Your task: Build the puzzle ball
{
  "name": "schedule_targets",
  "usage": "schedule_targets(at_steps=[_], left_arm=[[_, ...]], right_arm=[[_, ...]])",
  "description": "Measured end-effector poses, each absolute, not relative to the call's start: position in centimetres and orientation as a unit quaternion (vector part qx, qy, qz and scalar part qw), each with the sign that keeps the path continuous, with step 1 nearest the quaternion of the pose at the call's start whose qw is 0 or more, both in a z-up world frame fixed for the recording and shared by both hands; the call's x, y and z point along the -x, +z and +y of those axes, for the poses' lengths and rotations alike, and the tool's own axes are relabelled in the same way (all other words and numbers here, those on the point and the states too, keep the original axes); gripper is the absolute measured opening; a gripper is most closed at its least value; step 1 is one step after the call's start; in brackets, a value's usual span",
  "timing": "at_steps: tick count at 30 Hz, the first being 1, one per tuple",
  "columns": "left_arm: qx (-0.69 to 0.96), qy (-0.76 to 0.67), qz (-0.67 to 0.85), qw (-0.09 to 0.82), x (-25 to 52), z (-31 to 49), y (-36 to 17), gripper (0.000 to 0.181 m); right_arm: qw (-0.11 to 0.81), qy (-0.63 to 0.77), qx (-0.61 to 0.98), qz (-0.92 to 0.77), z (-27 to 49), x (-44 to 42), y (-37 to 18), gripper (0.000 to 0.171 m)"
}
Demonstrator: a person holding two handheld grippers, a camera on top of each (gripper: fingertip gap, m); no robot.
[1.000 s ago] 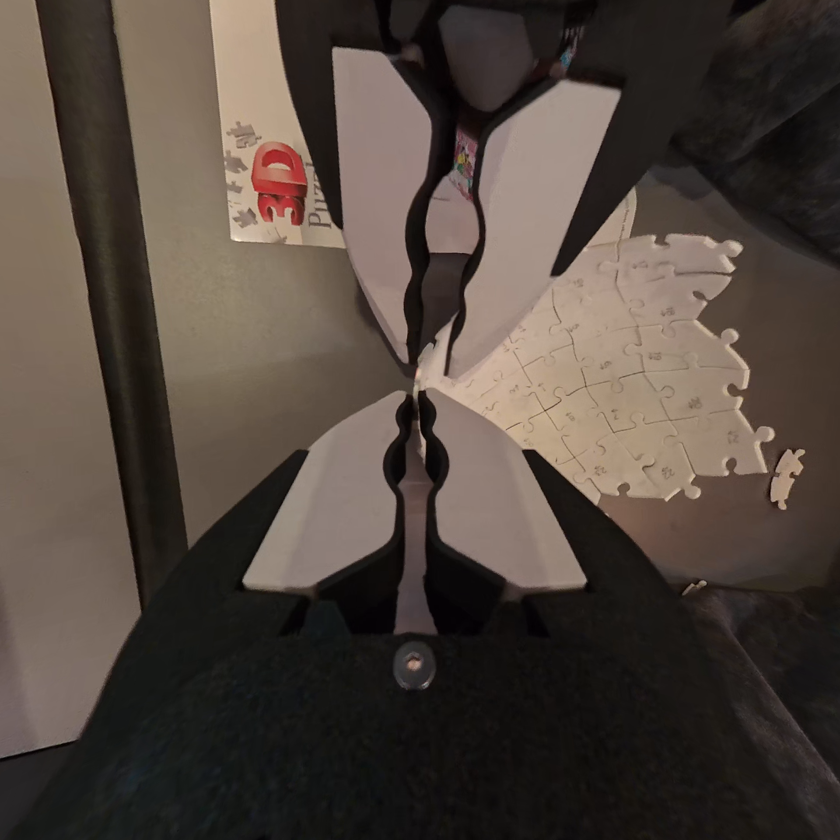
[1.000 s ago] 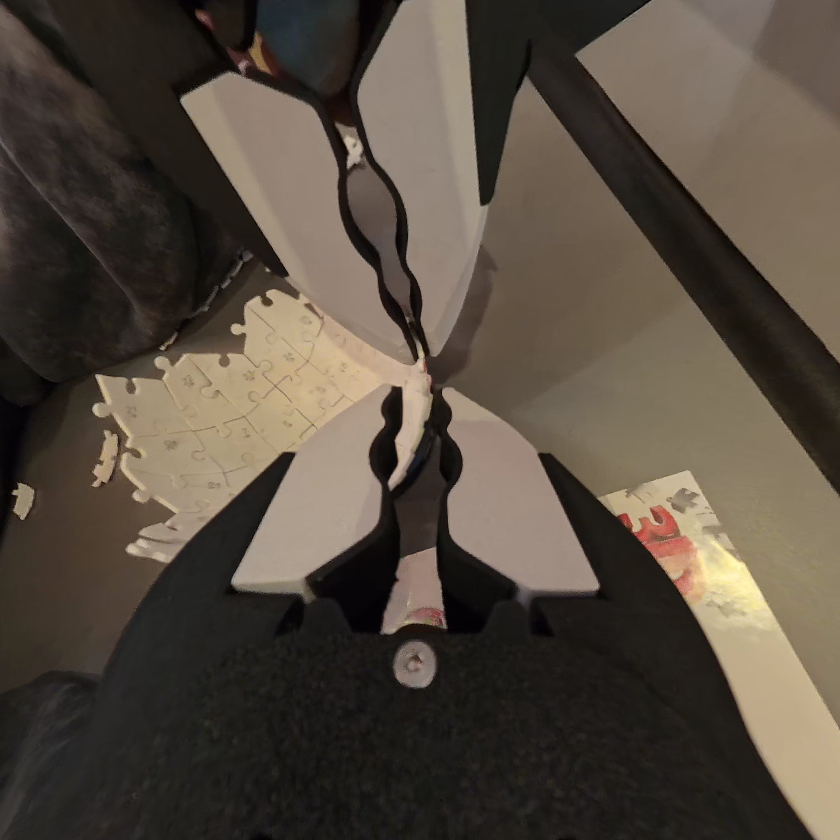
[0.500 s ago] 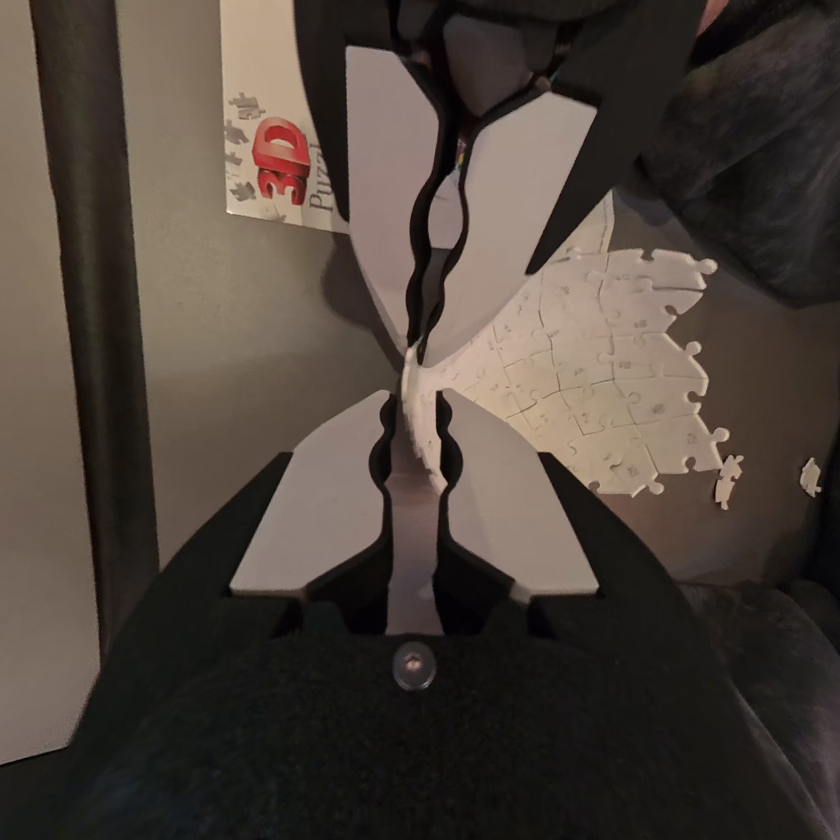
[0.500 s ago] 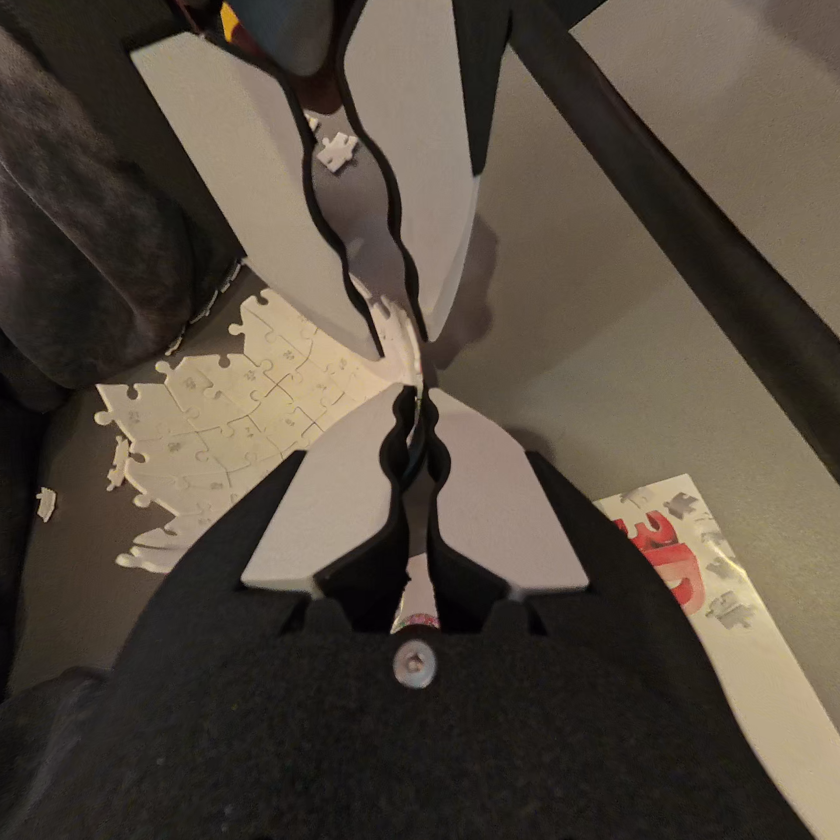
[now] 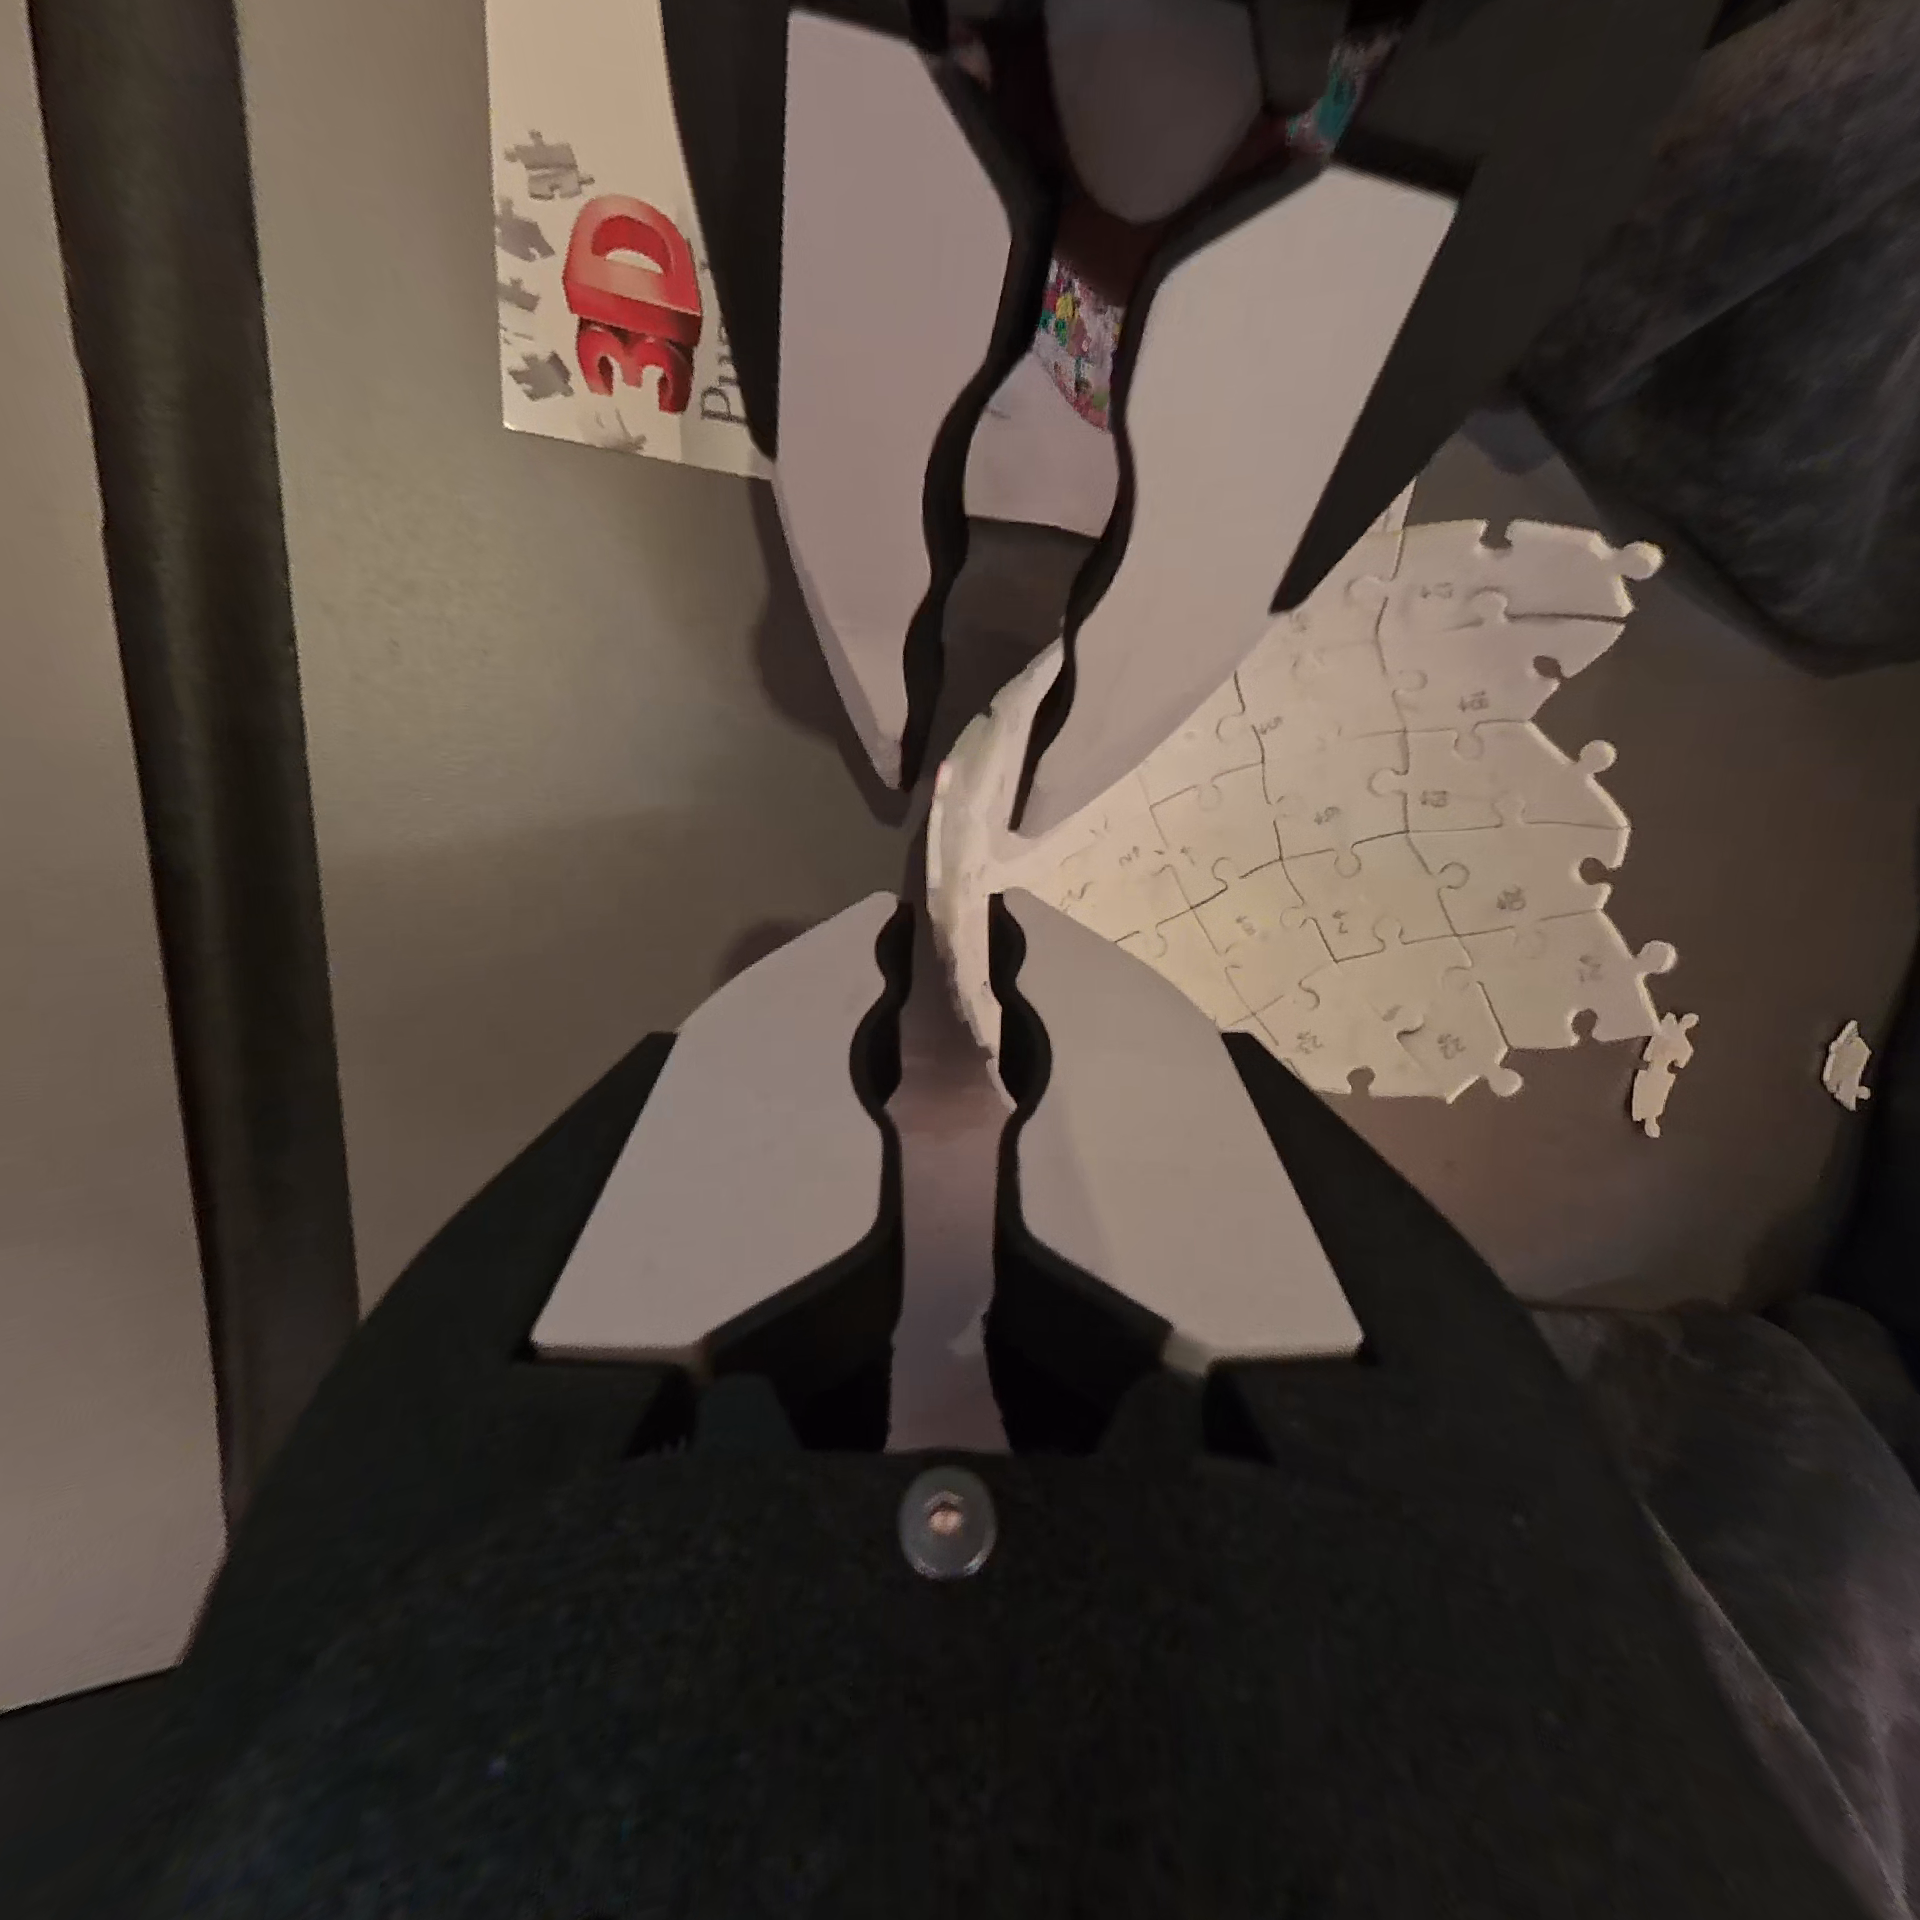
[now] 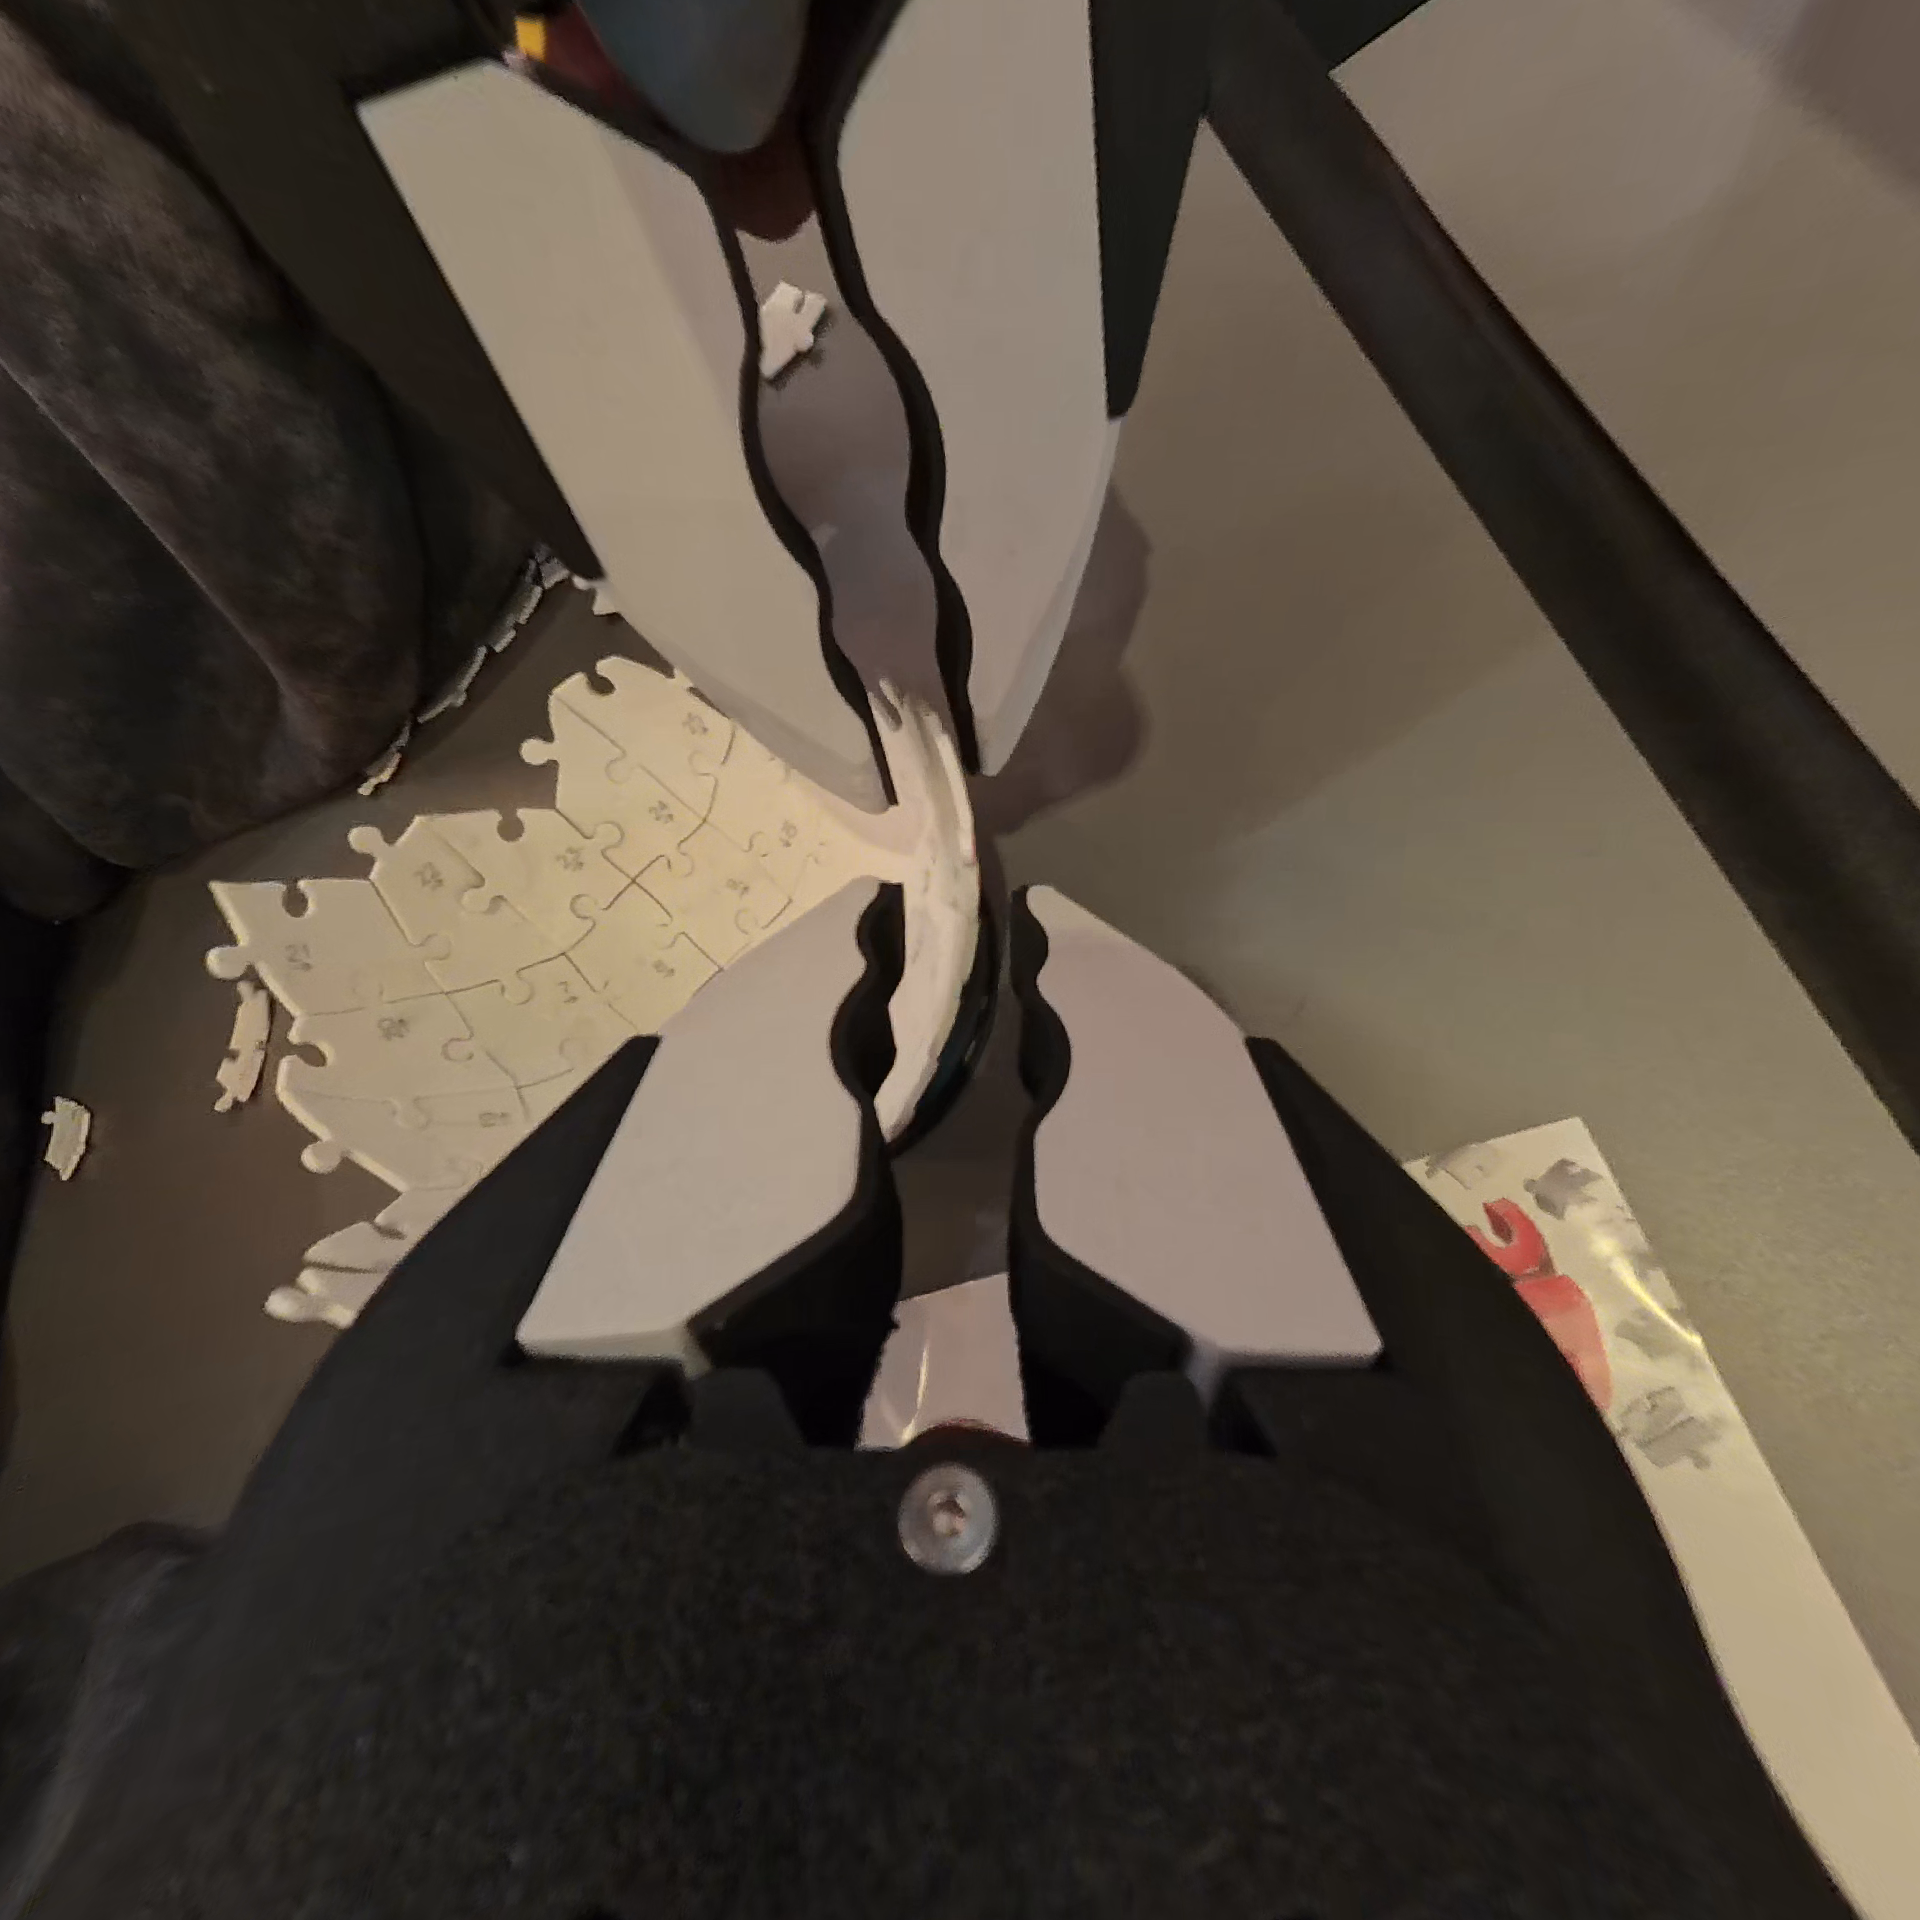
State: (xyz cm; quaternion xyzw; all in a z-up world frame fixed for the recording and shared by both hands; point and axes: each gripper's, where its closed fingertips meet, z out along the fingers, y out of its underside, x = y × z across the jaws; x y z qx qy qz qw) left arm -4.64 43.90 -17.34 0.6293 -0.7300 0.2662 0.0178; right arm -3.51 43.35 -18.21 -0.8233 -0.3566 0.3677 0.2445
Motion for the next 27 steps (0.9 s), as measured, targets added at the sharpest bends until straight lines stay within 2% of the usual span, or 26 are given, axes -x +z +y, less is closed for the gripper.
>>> schedule_targets(at_steps=[8, 27], left_arm=[[-0.632, 0.279, -0.723, 0.008, 5.0, 44.4, -16.4, 0.013], [-0.635, 0.274, -0.72, 0.05, 5.7, 43.8, -17.8, 0.013]], right_arm=[[0.233, 0.347, 0.826, -0.378, 43.7, 3.9, -18.7, 0.007], [0.207, 0.324, 0.838, -0.388, 43.5, 3.7, -18.9, 0.005]])
